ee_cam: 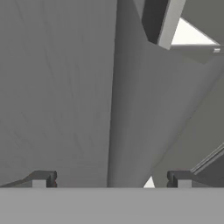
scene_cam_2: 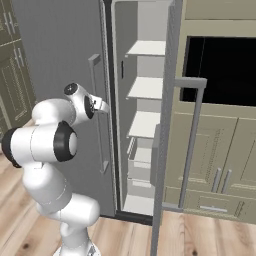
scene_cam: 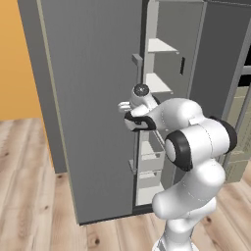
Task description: Place one of the steaks on the plate and the other in the bowl. Then place the bowl in the fridge.
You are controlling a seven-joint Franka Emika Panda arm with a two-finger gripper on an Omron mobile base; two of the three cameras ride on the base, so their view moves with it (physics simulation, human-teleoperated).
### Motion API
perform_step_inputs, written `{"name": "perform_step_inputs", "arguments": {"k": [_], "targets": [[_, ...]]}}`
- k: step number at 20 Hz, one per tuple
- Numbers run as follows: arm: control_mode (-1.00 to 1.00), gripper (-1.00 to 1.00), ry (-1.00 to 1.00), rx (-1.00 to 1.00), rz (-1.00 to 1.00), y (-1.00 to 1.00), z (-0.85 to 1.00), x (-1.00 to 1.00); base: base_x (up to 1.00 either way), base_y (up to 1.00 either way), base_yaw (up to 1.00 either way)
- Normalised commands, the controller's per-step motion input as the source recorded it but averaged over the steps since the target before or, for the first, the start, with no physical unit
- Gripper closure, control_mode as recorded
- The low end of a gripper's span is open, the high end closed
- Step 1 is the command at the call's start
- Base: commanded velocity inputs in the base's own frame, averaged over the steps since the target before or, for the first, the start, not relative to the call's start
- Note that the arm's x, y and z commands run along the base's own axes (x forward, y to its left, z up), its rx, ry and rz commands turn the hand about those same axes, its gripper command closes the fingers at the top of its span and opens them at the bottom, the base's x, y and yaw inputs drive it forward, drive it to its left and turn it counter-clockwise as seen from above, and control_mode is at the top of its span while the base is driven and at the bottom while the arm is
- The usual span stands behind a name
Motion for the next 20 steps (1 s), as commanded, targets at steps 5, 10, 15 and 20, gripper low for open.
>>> {"name": "perform_step_inputs", "arguments": {"k": [5, 10, 15, 20], "targets": [[-1.0, -1.0, 0.0, 0.0, 0.0, -0.4, -0.17, 0.26, 0.0, 0.0, 0.0], [-1.0, 1.0, -0.11, 0.0, 0.04, -0.22, -0.12, 0.44, 0.0, 0.0, 0.0], [-1.0, 1.0, 0.0, 0.0, 0.03, -0.02, 0.0, 0.19, 0.0, 0.0, 0.0], [-1.0, 1.0, 0.0, 0.0, 0.0, 0.0, 0.0, 0.22, 0.0, 0.0, 0.0]]}}
